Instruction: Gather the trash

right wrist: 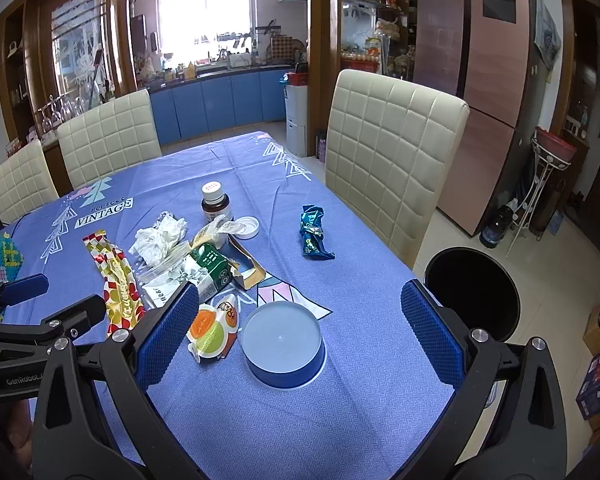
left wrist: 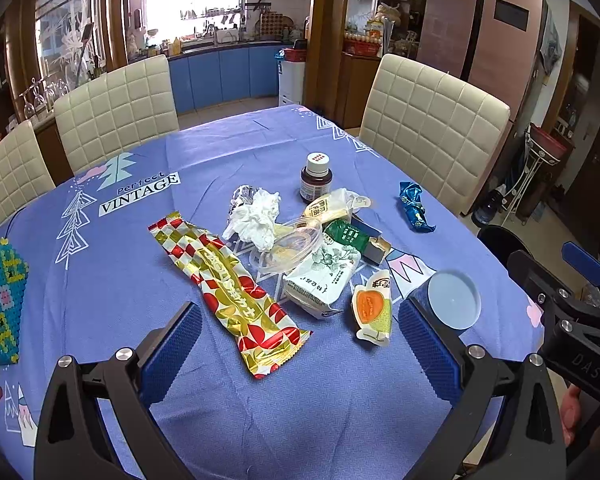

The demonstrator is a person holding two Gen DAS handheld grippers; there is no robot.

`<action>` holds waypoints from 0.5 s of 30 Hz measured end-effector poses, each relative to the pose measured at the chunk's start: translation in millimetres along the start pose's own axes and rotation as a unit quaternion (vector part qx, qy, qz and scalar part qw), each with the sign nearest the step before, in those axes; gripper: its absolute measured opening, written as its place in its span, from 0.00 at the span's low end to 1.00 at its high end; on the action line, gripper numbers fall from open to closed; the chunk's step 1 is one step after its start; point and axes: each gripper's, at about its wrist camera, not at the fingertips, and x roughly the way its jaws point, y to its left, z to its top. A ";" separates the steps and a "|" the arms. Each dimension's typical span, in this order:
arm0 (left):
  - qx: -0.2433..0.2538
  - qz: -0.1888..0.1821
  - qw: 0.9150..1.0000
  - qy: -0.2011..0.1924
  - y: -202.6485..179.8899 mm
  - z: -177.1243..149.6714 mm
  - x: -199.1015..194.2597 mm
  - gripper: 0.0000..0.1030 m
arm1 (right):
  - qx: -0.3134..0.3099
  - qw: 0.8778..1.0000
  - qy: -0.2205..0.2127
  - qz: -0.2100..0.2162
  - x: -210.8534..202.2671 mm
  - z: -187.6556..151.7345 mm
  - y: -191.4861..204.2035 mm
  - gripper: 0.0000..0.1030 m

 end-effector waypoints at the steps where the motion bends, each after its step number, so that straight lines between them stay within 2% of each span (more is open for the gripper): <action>1: 0.000 -0.001 1.000 0.000 -0.1 -0.4 0.3 0.93 | 0.000 1.000 0.000 0.000 0.0 0.0 0.0 0.97; 15: 0.000 -0.001 1.000 -0.001 -2.8 -1.4 -1.8 0.93 | -0.001 1.000 0.001 0.002 2.8 -2.1 -0.9 0.97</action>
